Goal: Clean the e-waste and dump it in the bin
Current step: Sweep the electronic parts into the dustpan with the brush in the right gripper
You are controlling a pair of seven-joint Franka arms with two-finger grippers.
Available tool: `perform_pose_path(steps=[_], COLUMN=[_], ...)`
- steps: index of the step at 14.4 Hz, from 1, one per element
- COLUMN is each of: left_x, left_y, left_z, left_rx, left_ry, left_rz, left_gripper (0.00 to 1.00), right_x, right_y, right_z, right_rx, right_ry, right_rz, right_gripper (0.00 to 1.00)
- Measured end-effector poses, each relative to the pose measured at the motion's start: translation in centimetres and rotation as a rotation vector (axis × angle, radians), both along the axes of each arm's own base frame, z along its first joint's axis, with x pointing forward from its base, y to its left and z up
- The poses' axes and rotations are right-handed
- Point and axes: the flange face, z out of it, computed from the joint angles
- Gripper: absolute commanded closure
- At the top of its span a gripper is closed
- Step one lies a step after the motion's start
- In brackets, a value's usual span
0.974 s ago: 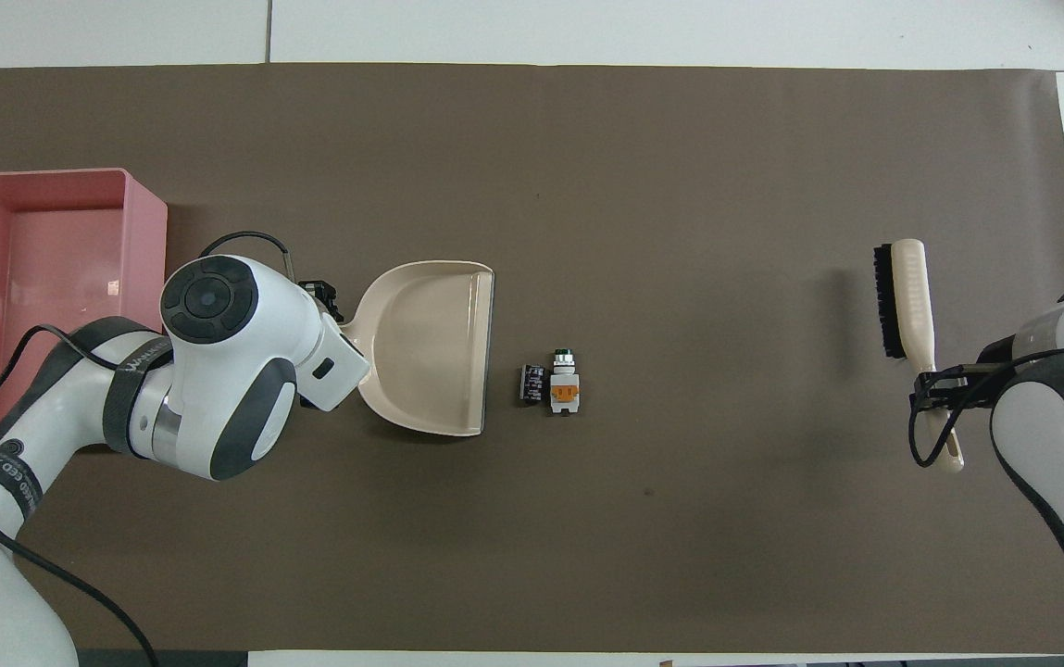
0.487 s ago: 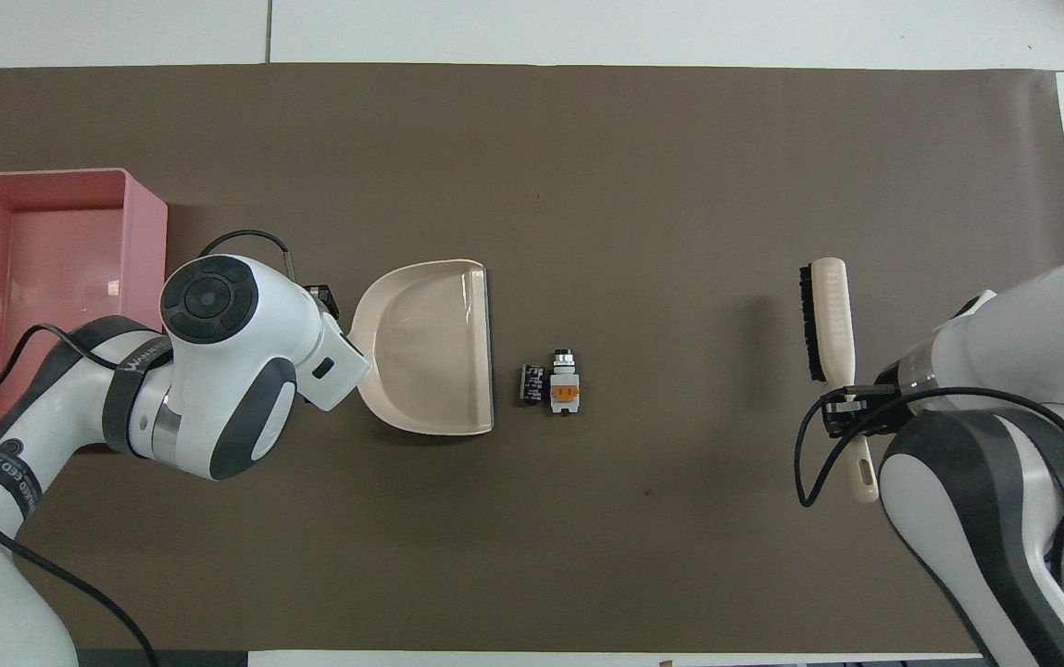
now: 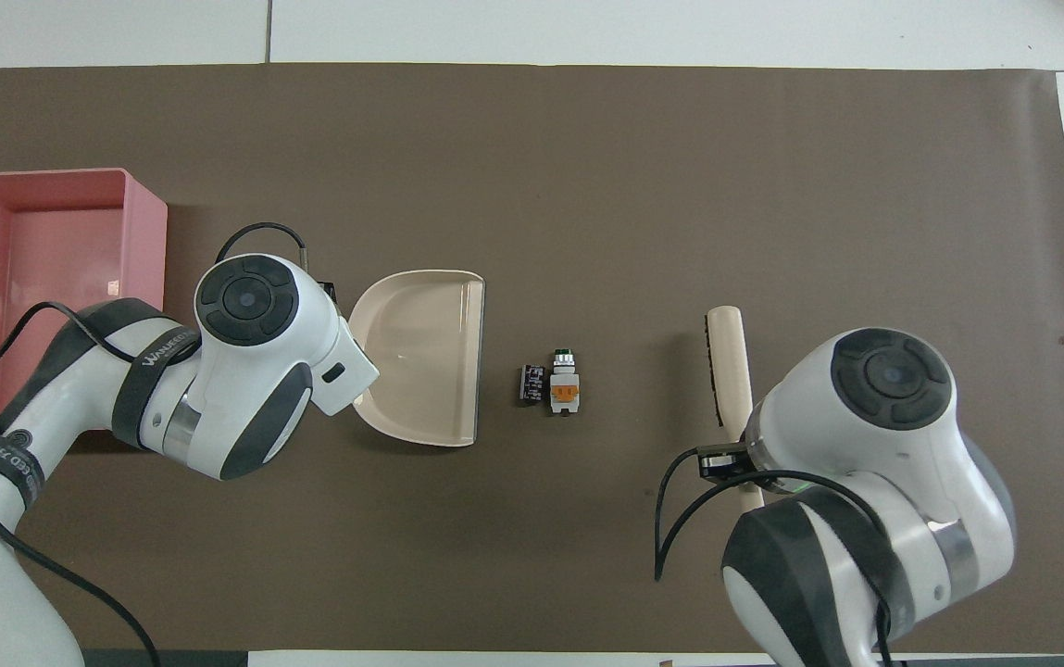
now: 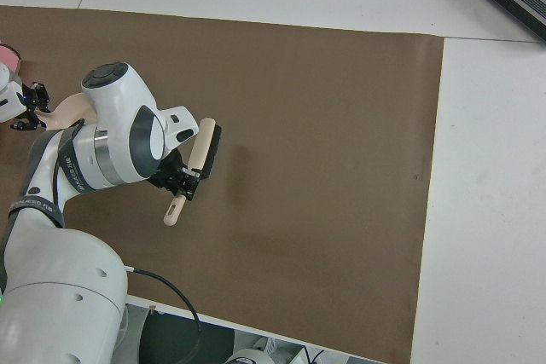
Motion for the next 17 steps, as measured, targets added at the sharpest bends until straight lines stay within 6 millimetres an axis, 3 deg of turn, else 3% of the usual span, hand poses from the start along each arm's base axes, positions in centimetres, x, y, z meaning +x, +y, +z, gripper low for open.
perform_pose_path(steps=[2,5,10,15,17], left_x=[-0.7,-2.2,-3.4,-3.7,-3.7], left_y=[-1.3,-3.5,-4.6,-5.0,-5.0], left_z=[0.2,0.3,-0.3,-0.9,-1.0], left_rx=[0.043,0.112,0.142,0.148,0.149], left_ry=[-0.009,-0.030,-0.013,-0.004,-0.004], left_rz=[-0.013,0.005,0.020,0.013,0.012], left_gripper=[1.00,1.00,1.00,0.99,1.00], right_x=[-1.6,-2.7,-2.9,-0.6,-0.8], right_y=[3.5,6.7,9.4,11.4,13.1], right_z=[-0.8,-2.7,-5.5,-7.1,-7.6], right_rx=[-0.008,-0.012,-0.033,-0.011,-0.014], right_ry=[-0.011,-0.021,-0.044,-0.084,-0.086], right_rz=[0.047,0.091,0.038,0.036,0.044], right_gripper=[1.00,1.00,1.00,1.00,1.00])
